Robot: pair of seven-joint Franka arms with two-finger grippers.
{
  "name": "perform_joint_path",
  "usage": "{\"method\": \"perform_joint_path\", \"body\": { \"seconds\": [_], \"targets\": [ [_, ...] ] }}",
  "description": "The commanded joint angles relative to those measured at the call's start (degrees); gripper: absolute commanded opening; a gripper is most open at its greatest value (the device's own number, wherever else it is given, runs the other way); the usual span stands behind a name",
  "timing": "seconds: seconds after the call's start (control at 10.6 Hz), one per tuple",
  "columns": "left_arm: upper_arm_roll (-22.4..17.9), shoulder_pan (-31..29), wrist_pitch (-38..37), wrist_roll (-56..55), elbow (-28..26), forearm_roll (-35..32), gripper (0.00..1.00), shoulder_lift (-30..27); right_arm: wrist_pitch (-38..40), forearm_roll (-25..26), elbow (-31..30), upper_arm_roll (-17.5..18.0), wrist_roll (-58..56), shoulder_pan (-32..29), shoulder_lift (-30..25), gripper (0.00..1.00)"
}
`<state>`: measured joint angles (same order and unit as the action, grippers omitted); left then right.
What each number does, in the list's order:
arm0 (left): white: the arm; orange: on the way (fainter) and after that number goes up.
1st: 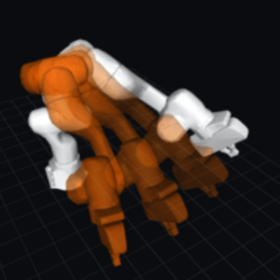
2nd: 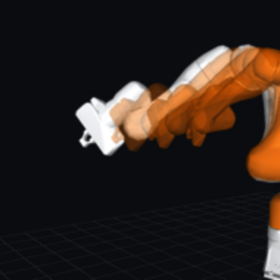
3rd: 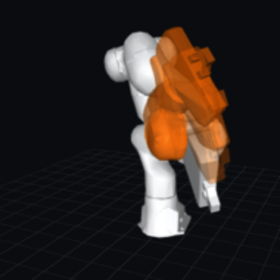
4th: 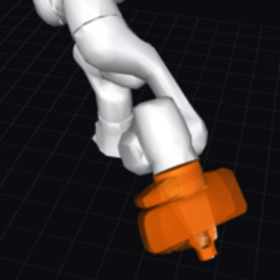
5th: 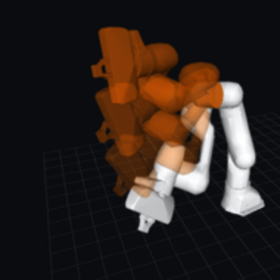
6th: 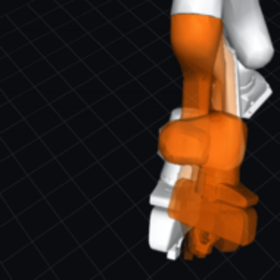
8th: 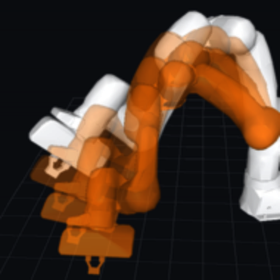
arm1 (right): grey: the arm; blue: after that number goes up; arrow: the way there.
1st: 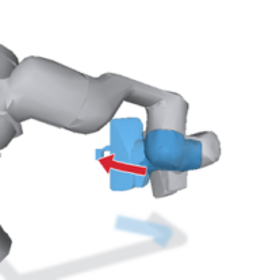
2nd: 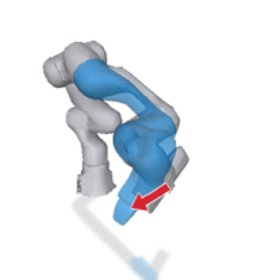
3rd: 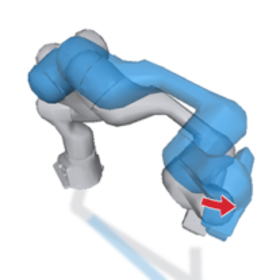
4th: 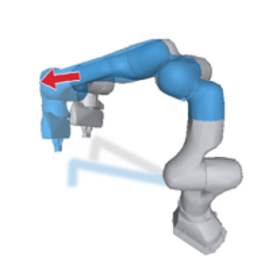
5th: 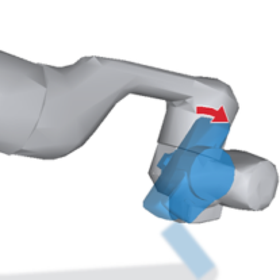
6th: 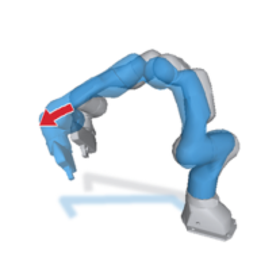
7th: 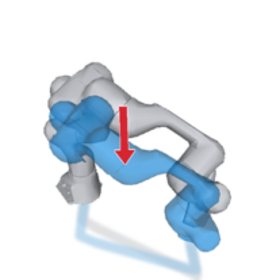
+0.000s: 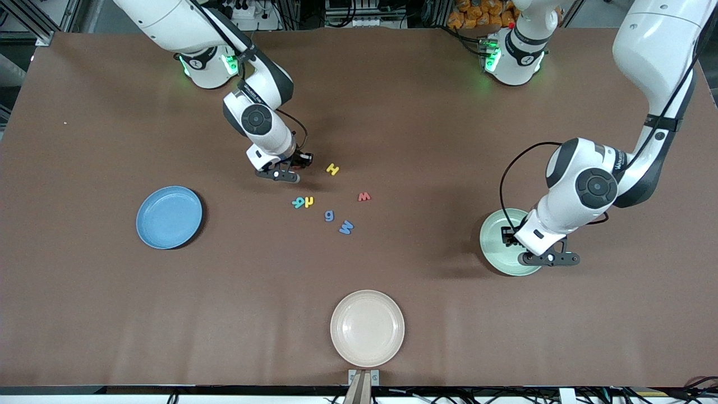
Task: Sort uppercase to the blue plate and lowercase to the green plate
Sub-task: 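Carry the blue m to the green plate while the right gripper carries pink a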
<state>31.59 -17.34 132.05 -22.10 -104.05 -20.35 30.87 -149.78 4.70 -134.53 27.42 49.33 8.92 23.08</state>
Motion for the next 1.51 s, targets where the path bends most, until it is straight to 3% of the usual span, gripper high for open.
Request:
{"method": "perform_joint_path", "body": {
  "seconds": [0.0, 0.38, 0.56, 0.66, 0.94, 1.13, 1.22, 1.41],
  "targets": [
    [-1.3, -0.2, 0.2, 1.2, 1.2, 0.3, 0.0, 1.9, 4.2, 0.7, 2.4, 0.4, -4.0, -2.9, 0.7, 0.29],
    [-2.9, 0.0, 0.7, 1.2, 2.4, -1.3, 0.0, 5.9, 7.7, 0.7, 5.2, 0.0, -11.8, -4.7, 0.8, 0.28],
    [-3.0, 0.0, 0.9, 1.1, 3.5, -1.4, 0.57, 7.0, 8.3, 0.8, 6.1, -0.7, -20.4, -8.1, 0.8, 0.27],
    [-3.0, 0.4, 0.9, 0.6, 3.5, -1.4, 1.0, 6.7, 9.6, 0.8, 6.9, -2.5, -24.8, -9.1, 0.9, 0.27],
    [-2.6, 3.8, 0.4, 0.3, 4.5, -1.4, 1.0, 5.0, 15.7, 1.3, 11.8, -8.6, -39.2, -10.8, 0.9, 0.27],
    [-2.5, 9.0, -0.6, -1.3, 6.2, -0.7, 1.0, 4.1, 23.0, 6.2, 18.9, -13.9, -47.7, -10.9, 1.0, 0.26],
    [-2.5, 11.6, -1.2, -4.5, 7.2, -0.7, 1.0, 4.1, 27.5, 7.4, 22.2, -15.3, -51.3, -10.9, 1.0, 0.25],
    [-2.6, 18.4, -2.8, -13.9, 10.3, -0.7, 1.0, 4.5, 29.2, 7.5, 24.1, -20.3, -61.0, -10.9, 1.1, 0.25]
  ]
}}
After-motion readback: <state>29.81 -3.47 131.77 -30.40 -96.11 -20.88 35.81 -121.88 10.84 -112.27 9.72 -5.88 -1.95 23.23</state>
